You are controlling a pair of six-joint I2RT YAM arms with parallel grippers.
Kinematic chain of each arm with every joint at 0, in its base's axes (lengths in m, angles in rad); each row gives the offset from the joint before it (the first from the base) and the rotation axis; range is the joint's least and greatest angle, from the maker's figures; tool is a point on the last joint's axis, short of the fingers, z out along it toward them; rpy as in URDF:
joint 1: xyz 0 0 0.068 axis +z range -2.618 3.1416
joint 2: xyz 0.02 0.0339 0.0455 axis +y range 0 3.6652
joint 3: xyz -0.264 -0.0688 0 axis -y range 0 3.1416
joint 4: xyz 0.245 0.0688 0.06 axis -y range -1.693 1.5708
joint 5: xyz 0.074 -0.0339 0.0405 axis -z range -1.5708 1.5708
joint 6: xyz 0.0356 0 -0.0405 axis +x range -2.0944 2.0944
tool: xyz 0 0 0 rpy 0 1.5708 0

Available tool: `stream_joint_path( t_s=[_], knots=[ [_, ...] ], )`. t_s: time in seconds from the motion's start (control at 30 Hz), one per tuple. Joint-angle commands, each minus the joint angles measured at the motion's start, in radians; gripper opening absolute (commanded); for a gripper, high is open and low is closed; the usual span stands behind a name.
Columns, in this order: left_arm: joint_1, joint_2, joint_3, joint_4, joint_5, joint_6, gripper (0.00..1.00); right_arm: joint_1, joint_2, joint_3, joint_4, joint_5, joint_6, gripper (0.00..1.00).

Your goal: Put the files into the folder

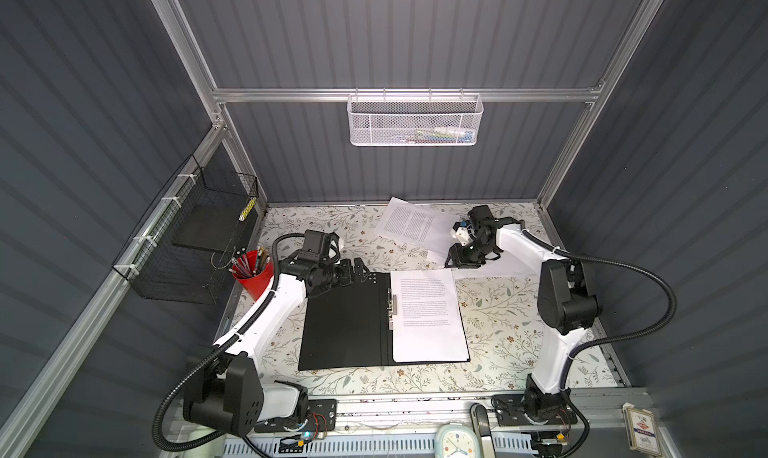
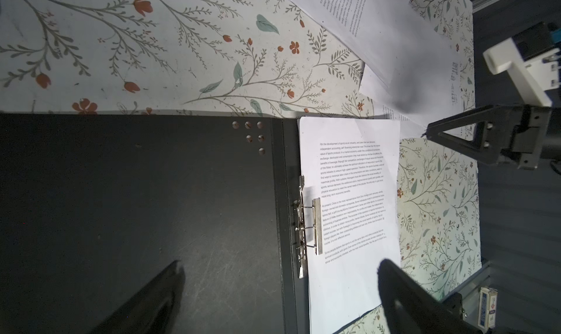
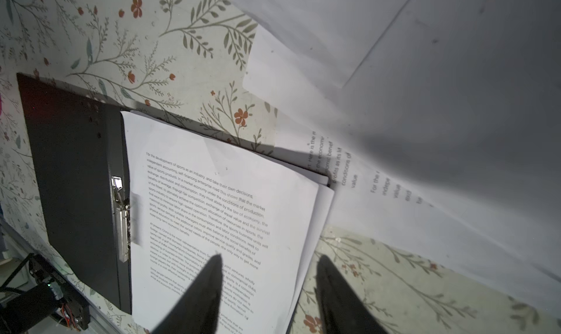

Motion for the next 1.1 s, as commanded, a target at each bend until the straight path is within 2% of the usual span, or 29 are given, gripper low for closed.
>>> stream_joint_path(
  t_s=[0.0, 0.03, 0.07, 0.27, 0.4, 0.47, 0.6, 0.73, 0.83, 1.07],
  knots=[
    [0.006, -0.031, 0.043, -0.01, 0.002, -0.002, 1.0, -0.015, -0.079, -0.035, 0.019, 0.052, 0.036, 0.79],
    [0.006, -0.038, 0.049, -0.013, 0.001, -0.005, 1.0, -0.017, -0.104, -0.048, 0.026, 0.085, 0.044, 0.98],
    [0.006, -0.046, 0.055, -0.018, -0.005, -0.011, 1.0, -0.021, -0.133, -0.066, 0.036, 0.107, 0.056, 0.99],
    [0.007, -0.124, 0.065, -0.034, -0.026, -0.058, 1.0, -0.082, -0.338, -0.223, 0.155, 0.18, 0.164, 0.99],
    [0.007, -0.197, 0.05, -0.04, -0.039, -0.096, 1.0, -0.166, -0.429, -0.336, 0.255, 0.101, 0.278, 0.99],
    [0.007, -0.217, 0.048, -0.04, -0.005, -0.099, 1.0, -0.195, -0.452, -0.362, 0.279, 0.06, 0.31, 0.99],
    [0.007, -0.209, 0.059, -0.035, 0.124, -0.105, 1.0, -0.197, -0.515, -0.445, 0.392, 0.068, 0.371, 0.99],
    [0.006, -0.139, 0.06, 0.016, 0.222, -0.126, 1.0, -0.199, -0.477, -0.437, 0.424, 0.054, 0.45, 0.99],
    [0.006, -0.047, 0.09, 0.048, 0.26, -0.118, 1.0, -0.19, -0.402, -0.41, 0.452, -0.023, 0.482, 0.99],
    [-0.002, 0.279, 0.285, 0.098, 0.254, -0.086, 1.0, -0.165, -0.268, -0.399, 0.606, -0.07, 0.601, 0.99]
  ],
)
